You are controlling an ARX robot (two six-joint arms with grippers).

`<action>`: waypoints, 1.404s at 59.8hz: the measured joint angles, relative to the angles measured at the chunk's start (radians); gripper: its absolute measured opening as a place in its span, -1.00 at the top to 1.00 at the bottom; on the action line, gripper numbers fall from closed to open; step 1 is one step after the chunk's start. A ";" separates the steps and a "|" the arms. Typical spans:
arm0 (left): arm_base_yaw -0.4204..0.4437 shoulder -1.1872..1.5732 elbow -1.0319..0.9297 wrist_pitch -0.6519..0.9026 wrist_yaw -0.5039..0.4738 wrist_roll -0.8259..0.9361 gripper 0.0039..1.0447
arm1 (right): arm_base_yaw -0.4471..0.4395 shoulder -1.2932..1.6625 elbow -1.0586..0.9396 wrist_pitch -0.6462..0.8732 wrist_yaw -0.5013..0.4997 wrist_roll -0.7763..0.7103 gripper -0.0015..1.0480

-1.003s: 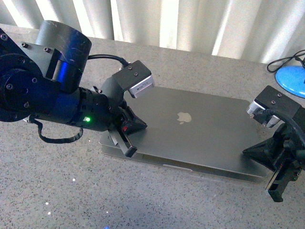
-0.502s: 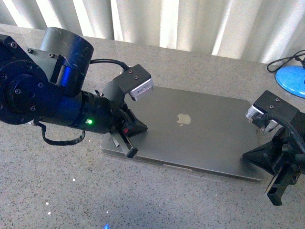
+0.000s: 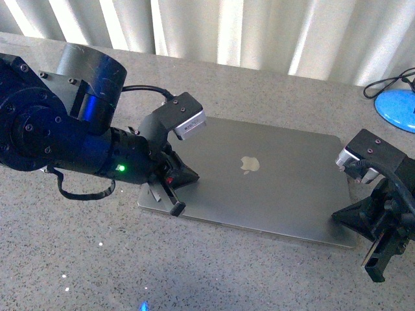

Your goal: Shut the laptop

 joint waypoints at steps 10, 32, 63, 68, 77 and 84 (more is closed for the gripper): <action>0.006 0.004 -0.001 0.008 0.002 0.000 0.94 | 0.000 0.007 0.000 0.011 -0.002 0.000 0.98; 0.039 -0.017 -0.010 0.196 -0.059 -0.150 0.94 | 0.003 -0.059 0.000 0.005 -0.006 0.023 0.98; 0.321 -0.528 -0.197 0.501 -0.795 -1.014 0.62 | -0.071 -0.585 0.037 -0.144 0.021 0.381 0.84; 0.319 -0.542 -0.198 0.498 -0.791 -1.049 0.32 | -0.083 -0.642 0.039 -0.150 0.027 0.420 0.53; 0.306 -0.541 -0.200 0.497 -0.784 -1.068 -0.40 | -0.085 -0.640 0.039 -0.153 0.031 0.444 -0.17; 0.309 -0.541 -0.200 0.497 -0.786 -1.072 -0.88 | -0.085 -0.640 0.039 -0.153 0.030 0.449 -0.64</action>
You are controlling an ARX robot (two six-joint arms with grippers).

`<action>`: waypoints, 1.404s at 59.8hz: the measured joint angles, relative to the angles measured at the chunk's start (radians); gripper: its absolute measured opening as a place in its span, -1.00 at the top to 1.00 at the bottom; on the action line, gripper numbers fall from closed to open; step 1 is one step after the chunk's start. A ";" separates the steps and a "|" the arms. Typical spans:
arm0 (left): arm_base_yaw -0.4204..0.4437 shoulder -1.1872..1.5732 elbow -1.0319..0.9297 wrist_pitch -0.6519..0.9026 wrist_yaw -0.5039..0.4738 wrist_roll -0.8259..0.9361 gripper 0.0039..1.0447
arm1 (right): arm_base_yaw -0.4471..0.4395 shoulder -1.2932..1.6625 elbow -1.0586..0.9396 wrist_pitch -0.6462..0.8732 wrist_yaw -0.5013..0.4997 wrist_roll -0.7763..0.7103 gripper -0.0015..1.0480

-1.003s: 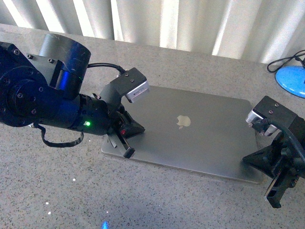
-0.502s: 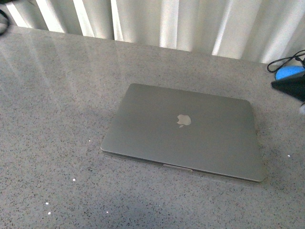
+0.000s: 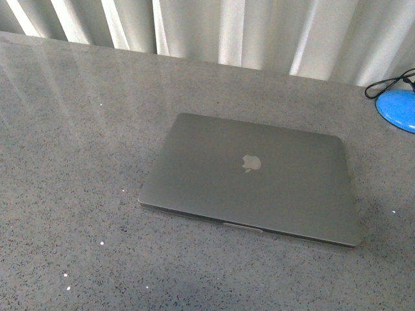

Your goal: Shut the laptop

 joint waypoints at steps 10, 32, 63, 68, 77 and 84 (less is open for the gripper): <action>0.015 -0.024 -0.057 0.077 0.177 0.151 -0.62 | 0.035 0.015 -0.169 0.489 0.326 0.107 -0.49; -0.016 -0.307 -0.455 0.180 0.234 0.503 0.75 | 0.039 -0.235 -0.477 0.758 0.405 0.168 0.89; -0.015 -0.609 -0.730 0.143 0.235 0.517 0.94 | 0.039 -0.530 -0.643 0.626 0.406 0.170 0.98; -0.015 -0.677 -0.746 0.103 0.235 0.517 0.94 | 0.039 -0.593 -0.644 0.578 0.406 0.170 0.98; -0.015 -0.820 -0.780 -0.010 0.235 0.517 0.94 | 0.039 -0.725 -0.647 0.460 0.406 0.170 0.98; -0.015 -0.956 -0.798 -0.124 0.235 0.517 0.94 | 0.039 -0.839 -0.649 0.356 0.406 0.173 0.98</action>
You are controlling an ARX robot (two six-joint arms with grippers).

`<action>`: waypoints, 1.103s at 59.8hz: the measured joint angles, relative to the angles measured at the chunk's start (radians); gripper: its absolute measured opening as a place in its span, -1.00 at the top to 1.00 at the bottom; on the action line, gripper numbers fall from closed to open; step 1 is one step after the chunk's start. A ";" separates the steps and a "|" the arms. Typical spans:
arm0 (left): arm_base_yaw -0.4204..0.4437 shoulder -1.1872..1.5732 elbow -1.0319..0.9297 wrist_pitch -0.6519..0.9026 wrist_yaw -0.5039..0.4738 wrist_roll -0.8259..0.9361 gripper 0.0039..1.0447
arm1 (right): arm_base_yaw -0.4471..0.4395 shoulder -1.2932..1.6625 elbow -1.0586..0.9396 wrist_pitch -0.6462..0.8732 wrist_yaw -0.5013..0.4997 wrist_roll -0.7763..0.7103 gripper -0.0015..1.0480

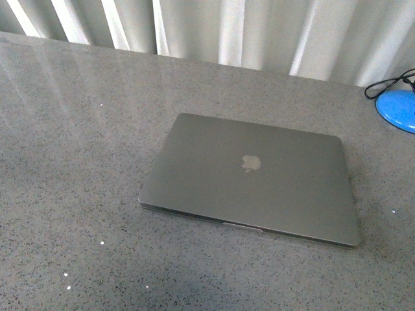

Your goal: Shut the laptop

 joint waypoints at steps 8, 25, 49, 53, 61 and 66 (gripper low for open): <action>0.000 -0.103 0.000 -0.086 0.000 0.000 0.94 | 0.000 -0.078 0.000 -0.071 0.000 0.001 0.98; 0.000 -0.281 -0.001 -0.252 0.000 0.000 0.94 | 0.000 -0.209 -0.001 -0.197 0.000 0.003 0.98; 0.000 -0.463 -0.002 -0.426 0.000 0.000 0.94 | 0.000 -0.336 -0.001 -0.324 0.000 0.003 0.98; 0.000 -0.488 -0.002 -0.451 0.000 0.000 0.94 | 0.000 -0.351 -0.001 -0.338 0.000 0.003 0.98; 0.000 -0.534 -0.002 -0.497 0.000 0.000 0.94 | 0.000 -0.474 -0.001 -0.499 0.003 0.003 0.98; 0.000 -0.552 -0.002 -0.518 0.000 0.000 0.94 | 0.000 -0.530 0.000 -0.522 0.003 0.003 0.98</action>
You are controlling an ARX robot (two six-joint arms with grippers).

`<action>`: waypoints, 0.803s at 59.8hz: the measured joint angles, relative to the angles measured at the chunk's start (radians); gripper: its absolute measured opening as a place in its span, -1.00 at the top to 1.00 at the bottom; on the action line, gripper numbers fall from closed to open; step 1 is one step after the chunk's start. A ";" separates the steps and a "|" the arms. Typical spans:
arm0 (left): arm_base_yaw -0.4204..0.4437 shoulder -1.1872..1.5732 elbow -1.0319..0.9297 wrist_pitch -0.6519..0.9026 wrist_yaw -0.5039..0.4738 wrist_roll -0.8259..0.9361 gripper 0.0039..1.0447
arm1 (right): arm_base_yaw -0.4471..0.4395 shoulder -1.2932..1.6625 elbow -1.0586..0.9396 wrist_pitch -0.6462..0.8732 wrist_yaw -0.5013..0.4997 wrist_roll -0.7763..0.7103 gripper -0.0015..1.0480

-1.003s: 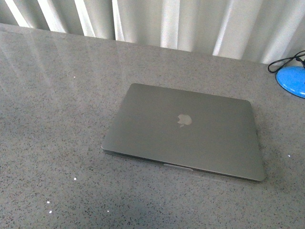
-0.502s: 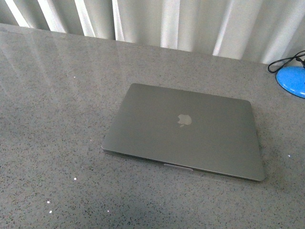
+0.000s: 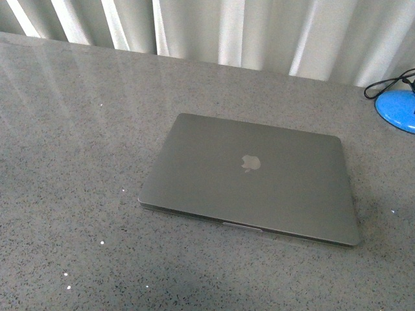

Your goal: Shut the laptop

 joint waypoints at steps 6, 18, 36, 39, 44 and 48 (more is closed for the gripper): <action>0.000 -0.033 0.000 -0.030 0.000 0.000 0.94 | 0.000 -0.003 0.000 -0.004 0.000 0.000 0.98; 0.000 -0.208 0.000 -0.211 0.000 0.000 0.94 | 0.000 -0.003 0.000 -0.004 0.000 0.000 0.98; 0.000 -0.209 0.000 -0.212 0.000 0.000 0.40 | 0.000 -0.003 0.000 -0.004 0.000 0.000 0.56; 0.000 -0.209 0.000 -0.212 0.000 0.000 0.23 | 0.000 -0.003 0.000 -0.004 0.000 0.000 0.40; 0.000 -0.209 0.000 -0.212 0.000 0.000 -0.05 | 0.000 -0.003 0.000 -0.004 0.000 0.000 0.09; 0.000 -0.209 0.000 -0.212 0.000 0.000 -0.36 | 0.000 -0.003 0.000 -0.004 0.000 0.000 -0.18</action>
